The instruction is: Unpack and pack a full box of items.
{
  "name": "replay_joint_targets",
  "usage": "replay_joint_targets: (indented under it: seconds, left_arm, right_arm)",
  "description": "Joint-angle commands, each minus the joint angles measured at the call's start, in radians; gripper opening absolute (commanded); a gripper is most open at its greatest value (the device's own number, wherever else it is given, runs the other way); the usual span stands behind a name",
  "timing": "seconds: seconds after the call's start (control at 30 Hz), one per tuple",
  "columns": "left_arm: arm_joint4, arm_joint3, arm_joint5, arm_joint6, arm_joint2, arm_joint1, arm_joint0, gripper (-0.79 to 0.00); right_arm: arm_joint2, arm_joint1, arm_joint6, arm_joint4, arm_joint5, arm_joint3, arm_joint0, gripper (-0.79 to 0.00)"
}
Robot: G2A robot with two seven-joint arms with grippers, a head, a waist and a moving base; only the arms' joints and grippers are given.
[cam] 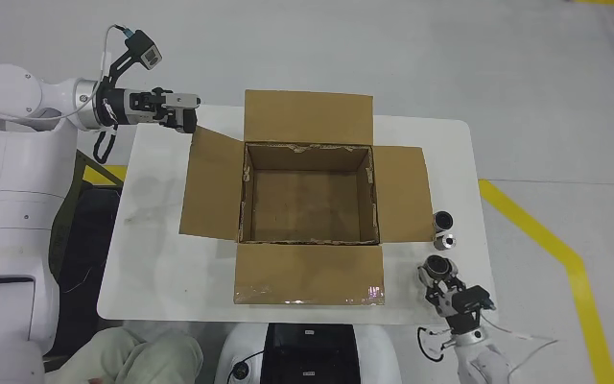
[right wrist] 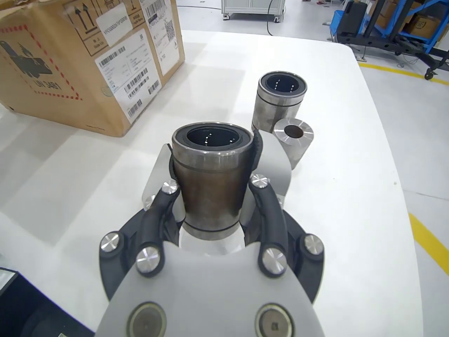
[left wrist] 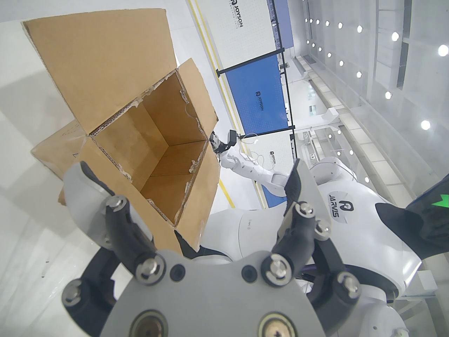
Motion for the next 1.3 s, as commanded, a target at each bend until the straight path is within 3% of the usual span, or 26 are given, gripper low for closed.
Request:
replay_joint_targets:
  seconds: [0.0,0.4,0.43,0.47,0.73,0.9,1.27]
  left_arm:
    - [0.0,0.0,0.0,0.0,0.0,0.0,0.0,0.0]
    - [0.0,0.0,0.0,0.0,0.0,0.0,0.0,0.0]
    - [0.0,0.0,0.0,0.0,0.0,0.0,0.0,0.0]
    - [0.0,0.0,0.0,0.0,0.0,0.0,0.0,0.0]
    - [0.0,0.0,0.0,0.0,0.0,0.0,0.0,0.0]
    - [0.0,0.0,0.0,0.0,0.0,0.0,0.0,0.0]
    - [0.0,0.0,0.0,0.0,0.0,0.0,0.0,0.0]
  right_arm:
    - [-0.008,-0.002,0.004,0.008,0.001,0.024,0.021,-0.785]
    - [-0.028,-0.008,-0.033,0.043,0.026,0.105,0.079,-0.785]
    - [-0.029,-0.008,-0.032,0.043,0.027,0.109,0.081,-0.736]
    - [-0.029,-0.009,-0.033,0.044,0.029,0.112,0.083,-0.631]
    - [-0.02,-0.006,-0.042,0.039,0.039,0.093,0.045,-0.32]
    - [-0.014,-0.005,-0.032,0.046,0.05,0.065,0.015,-0.194]
    - [-0.008,-0.007,0.08,0.105,0.077,0.041,0.011,-0.151]
